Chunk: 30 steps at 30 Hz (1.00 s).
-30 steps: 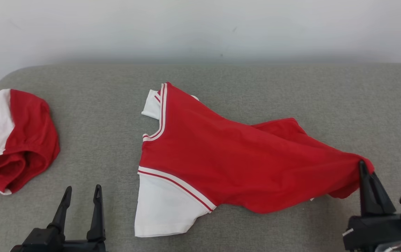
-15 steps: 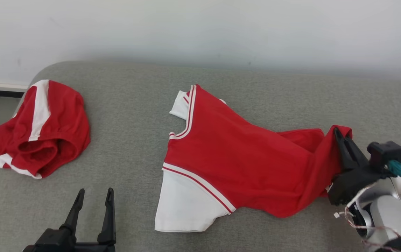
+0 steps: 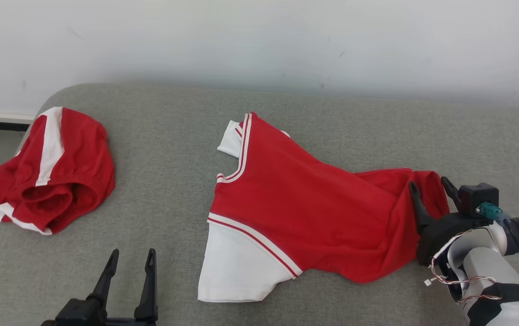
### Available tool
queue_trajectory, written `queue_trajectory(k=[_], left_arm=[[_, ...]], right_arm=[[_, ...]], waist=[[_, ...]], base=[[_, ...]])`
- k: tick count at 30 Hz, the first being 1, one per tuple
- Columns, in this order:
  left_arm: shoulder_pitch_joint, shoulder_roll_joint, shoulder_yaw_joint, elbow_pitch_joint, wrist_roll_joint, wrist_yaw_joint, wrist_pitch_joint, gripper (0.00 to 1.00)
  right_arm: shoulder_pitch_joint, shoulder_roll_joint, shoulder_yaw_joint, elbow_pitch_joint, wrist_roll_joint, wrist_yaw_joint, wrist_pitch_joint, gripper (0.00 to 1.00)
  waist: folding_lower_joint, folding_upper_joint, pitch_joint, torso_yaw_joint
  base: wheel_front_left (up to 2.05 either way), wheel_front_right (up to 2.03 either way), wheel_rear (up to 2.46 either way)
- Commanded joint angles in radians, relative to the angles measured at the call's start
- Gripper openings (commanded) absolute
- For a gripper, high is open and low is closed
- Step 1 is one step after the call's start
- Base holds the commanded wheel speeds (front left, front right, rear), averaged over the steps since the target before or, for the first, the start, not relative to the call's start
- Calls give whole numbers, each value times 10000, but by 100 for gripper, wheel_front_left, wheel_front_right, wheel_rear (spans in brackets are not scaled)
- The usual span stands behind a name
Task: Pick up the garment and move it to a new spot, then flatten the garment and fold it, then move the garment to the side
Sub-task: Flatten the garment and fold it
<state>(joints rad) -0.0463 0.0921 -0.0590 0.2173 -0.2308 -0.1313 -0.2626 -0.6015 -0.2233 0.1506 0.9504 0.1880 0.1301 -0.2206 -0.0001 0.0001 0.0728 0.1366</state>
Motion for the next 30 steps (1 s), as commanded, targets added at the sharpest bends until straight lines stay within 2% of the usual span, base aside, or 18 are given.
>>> queue_trajectory(k=[1,6,11,19,25,30], left_arm=[[107,-34,-3,-4,3,12,-32,100],[102,-71,58,-72,18,12,-32,100],[112,-65,212,-174,54,12,-32,100],[159,62,365,-294,101,12,-32,100],[77,136,346,-289,58,12,-32,100],[119,143,441,-285,32,12,-32,100]], right_arm=[[-48,-46,75,56,148,13,-152,100],[577,-272,198,-550,520,14,-437,100],[1844,-334,-375,-2780,752,13,-448,100],[4249,479,-1404,-6348,150,13,-438,100],[5567,1179,-1778,-8008,-332,14,-439,100],[6308,1522,-1890,-8800,-546,14,-438,100]], waist=[[1,-1,-7,-149],[1,-1,-3,-495],[1,-1,51,-829],[1,-1,140,-1225],[1,-1,161,-1254],[1,-1,175,-1258]], base=[[0,0,0],[0,0,0],[0,0,0],[0,0,0],[0,0,0],[0,0,0]])
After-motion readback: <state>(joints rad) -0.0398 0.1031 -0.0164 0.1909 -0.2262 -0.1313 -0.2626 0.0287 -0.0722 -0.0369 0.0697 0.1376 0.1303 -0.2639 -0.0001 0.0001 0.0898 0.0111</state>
